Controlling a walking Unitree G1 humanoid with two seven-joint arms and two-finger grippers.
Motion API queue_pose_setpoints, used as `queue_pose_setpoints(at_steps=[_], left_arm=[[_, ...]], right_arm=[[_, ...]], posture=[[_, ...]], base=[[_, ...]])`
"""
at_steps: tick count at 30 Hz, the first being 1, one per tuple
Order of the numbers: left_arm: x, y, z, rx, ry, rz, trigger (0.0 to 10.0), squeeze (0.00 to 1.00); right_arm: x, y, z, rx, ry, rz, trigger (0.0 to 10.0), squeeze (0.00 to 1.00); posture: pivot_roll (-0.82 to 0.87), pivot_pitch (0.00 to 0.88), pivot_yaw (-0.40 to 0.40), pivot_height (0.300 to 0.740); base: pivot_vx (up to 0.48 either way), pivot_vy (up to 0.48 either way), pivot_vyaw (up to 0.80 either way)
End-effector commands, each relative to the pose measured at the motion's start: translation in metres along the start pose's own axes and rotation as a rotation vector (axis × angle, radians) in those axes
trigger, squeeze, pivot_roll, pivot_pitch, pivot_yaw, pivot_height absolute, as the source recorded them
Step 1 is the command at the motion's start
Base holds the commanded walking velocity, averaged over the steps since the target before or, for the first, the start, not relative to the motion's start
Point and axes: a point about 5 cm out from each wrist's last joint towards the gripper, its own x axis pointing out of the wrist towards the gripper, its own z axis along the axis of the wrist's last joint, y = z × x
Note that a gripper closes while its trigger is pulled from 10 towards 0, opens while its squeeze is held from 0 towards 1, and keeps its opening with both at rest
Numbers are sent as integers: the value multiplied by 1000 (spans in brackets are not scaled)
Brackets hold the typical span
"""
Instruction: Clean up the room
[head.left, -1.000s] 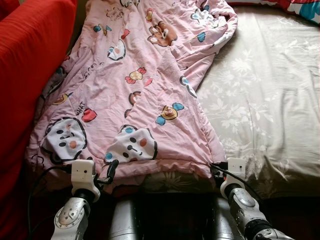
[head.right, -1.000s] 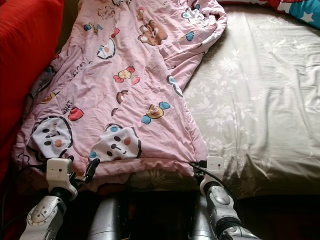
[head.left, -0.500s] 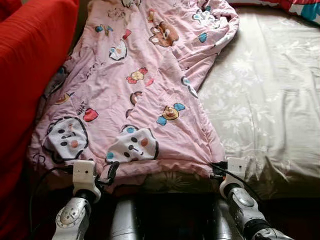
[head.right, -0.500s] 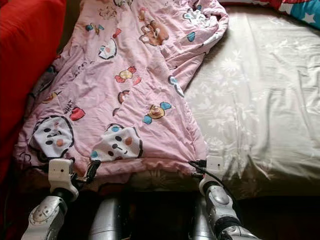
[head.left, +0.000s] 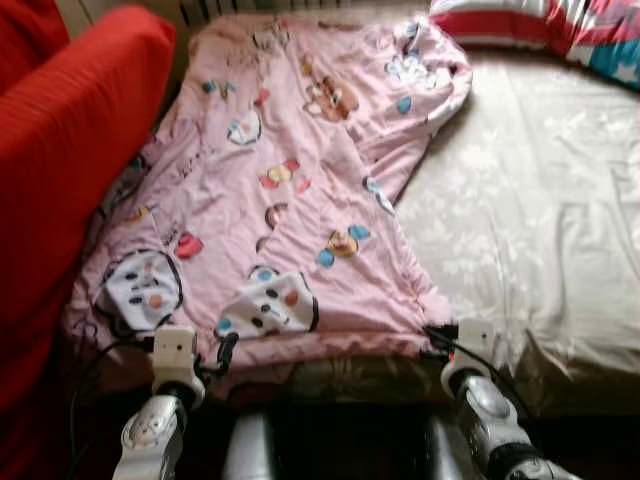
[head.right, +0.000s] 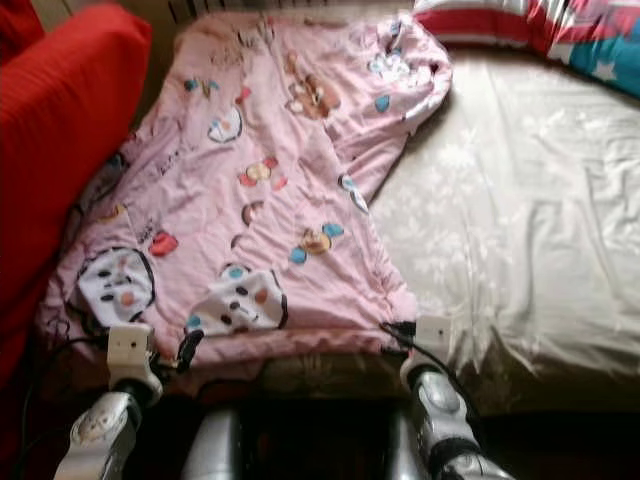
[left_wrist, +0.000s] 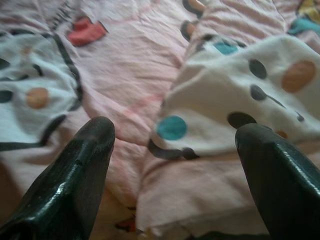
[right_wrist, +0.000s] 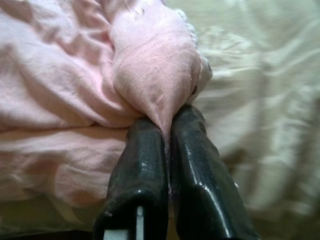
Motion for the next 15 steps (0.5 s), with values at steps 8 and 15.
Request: queue_pose_setpoints(at_steps=[8, 15], left_arm=[[-6, 24, -26, -10, 86, 115, 10000, 0], [-12, 30, -42, -37, 159, 165, 10000, 0]], right_arm=[[-14, -24, -5, 12, -117, -79, 0, 0], [-15, -24, 2, 15, -170, -66, 10000, 0]], posture=[[32, 20, 42, 593], [14, 13, 37, 593]], base=[[0, 0, 0], [0, 0, 0]])
